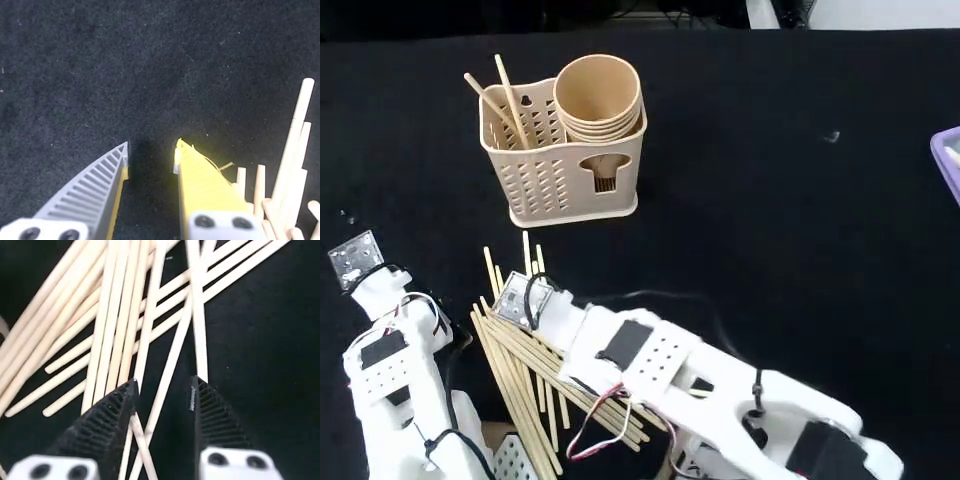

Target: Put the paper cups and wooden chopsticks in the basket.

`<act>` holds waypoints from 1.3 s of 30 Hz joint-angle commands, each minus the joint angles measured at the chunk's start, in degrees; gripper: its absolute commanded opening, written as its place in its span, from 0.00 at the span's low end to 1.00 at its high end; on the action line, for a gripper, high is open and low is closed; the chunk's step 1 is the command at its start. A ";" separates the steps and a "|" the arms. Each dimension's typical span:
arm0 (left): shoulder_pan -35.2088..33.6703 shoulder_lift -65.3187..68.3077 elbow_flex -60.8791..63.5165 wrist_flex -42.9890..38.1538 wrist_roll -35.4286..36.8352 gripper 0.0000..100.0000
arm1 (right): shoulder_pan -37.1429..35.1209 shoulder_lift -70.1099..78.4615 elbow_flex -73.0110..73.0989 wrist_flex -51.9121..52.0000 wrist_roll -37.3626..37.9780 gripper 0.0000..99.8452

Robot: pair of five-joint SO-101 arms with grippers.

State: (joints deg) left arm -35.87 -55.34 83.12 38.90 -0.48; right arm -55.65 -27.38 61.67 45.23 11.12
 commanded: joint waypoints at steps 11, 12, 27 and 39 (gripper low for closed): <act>1.01 -0.97 -0.22 -0.79 0.44 0.16 | 1.32 17.10 -8.22 -5.01 5.80 0.26; 1.01 -0.97 -0.22 -0.70 0.44 0.16 | 1.32 17.63 -8.57 -4.92 5.89 0.24; 1.10 -0.97 -0.22 1.23 0.44 0.16 | 6.59 7.08 -8.04 -1.93 9.23 0.01; 1.10 -0.97 -0.22 0.88 0.44 0.16 | 12.04 -16.31 -23.08 11.60 8.53 0.01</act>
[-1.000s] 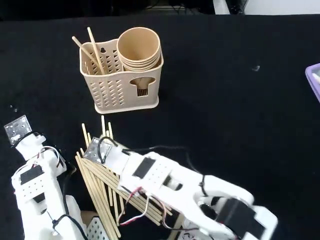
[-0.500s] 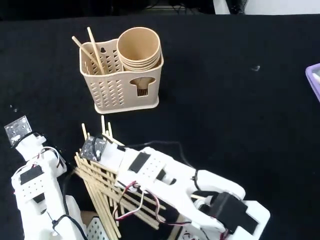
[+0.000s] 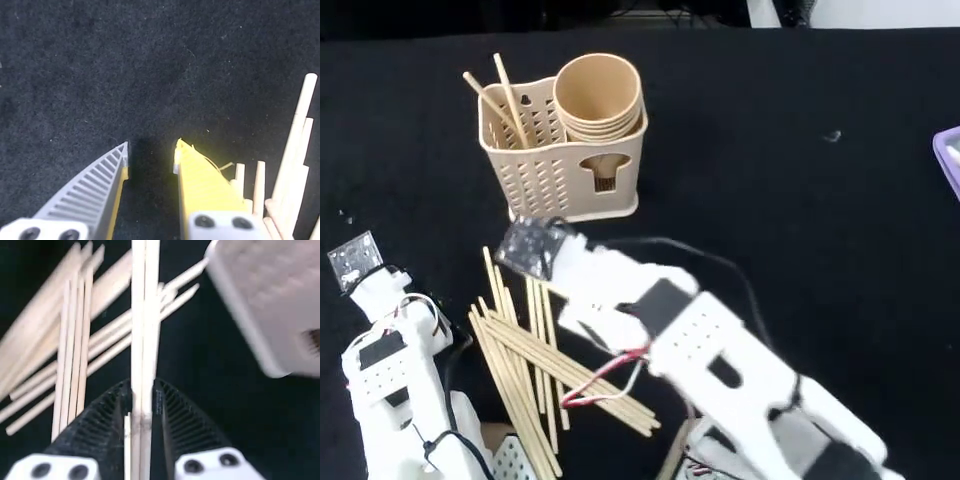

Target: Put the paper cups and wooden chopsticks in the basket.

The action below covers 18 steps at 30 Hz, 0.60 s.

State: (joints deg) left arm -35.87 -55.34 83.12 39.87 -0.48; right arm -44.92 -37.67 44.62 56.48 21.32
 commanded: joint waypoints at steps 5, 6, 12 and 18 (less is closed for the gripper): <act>1.10 -0.97 -0.22 -0.09 0.44 0.16 | 2.02 -8.04 -11.03 -8.88 -9.05 0.01; 1.10 -0.97 -0.22 -0.09 0.44 0.16 | 2.64 -8.04 -11.74 -11.87 -10.37 0.01; 1.10 -0.97 -0.31 -0.09 0.44 0.16 | 8.18 -7.96 -12.70 -37.89 -19.69 0.01; 1.27 -0.97 -0.31 -0.09 0.44 0.16 | 9.14 -3.12 -14.55 -53.98 -21.71 0.01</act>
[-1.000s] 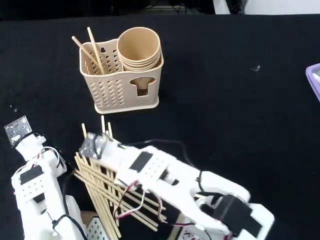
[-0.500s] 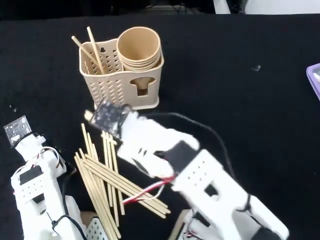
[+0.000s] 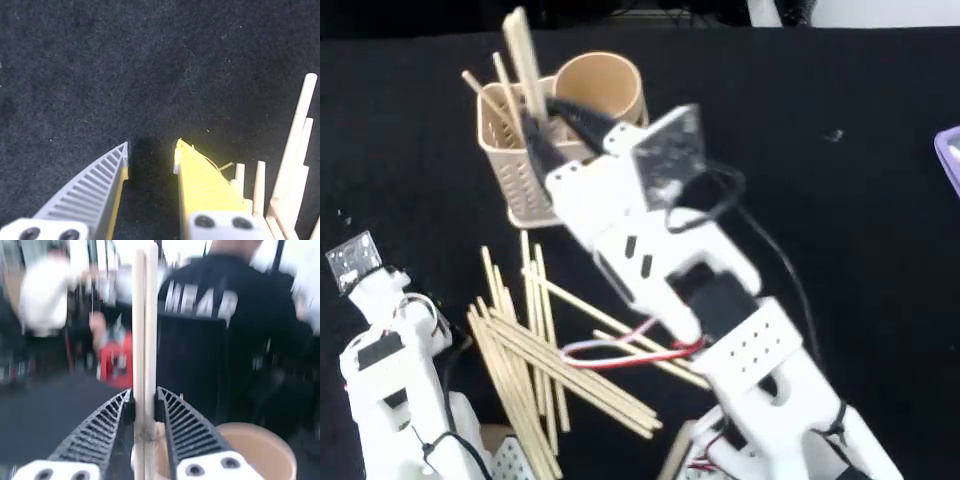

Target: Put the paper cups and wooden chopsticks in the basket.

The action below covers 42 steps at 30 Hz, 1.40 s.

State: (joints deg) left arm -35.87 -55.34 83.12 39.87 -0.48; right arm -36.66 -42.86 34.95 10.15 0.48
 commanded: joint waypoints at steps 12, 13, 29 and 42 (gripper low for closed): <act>1.98 -0.97 -0.22 0.00 0.44 0.16 | 2.90 30.02 -22.73 -18.02 -0.53 0.01; 1.98 -0.97 -0.22 0.00 0.44 0.16 | 3.78 32.40 -24.40 -18.02 -0.53 0.01; 1.98 -0.97 -0.22 -0.09 0.44 0.16 | 3.96 40.66 -36.00 7.65 -0.62 0.26; 2.07 -0.97 -0.75 0.53 0.79 0.16 | 6.95 12.97 -30.37 50.29 -0.62 0.26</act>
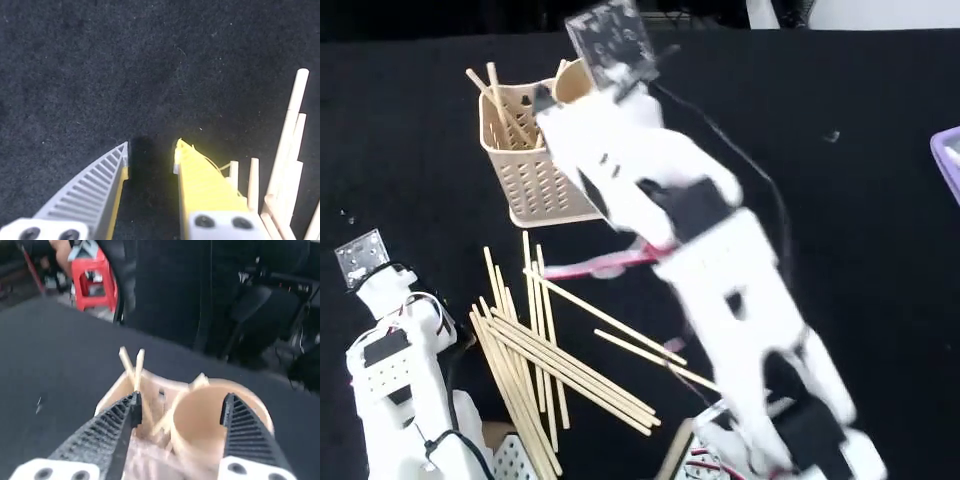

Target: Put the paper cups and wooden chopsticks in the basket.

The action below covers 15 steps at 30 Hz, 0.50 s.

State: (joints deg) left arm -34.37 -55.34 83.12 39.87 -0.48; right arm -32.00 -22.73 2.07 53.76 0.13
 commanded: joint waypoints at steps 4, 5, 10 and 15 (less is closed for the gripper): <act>0.57 -0.97 -5.14 7.21 0.88 0.16 | 12.22 -13.41 13.58 8.09 -0.26 0.26; 0.66 -0.97 -7.25 10.29 0.88 0.16 | 14.77 -14.99 16.57 8.09 -0.26 0.26; 3.82 -0.97 -19.91 28.84 0.97 0.16 | 24.18 -25.01 33.36 7.82 -0.26 0.26; 11.21 -0.70 -25.45 39.91 0.97 0.16 | 27.87 -34.86 52.79 2.64 -0.62 0.26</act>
State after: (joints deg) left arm -29.19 -55.34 63.96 72.22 -0.22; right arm -6.33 -51.47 45.58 60.26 0.13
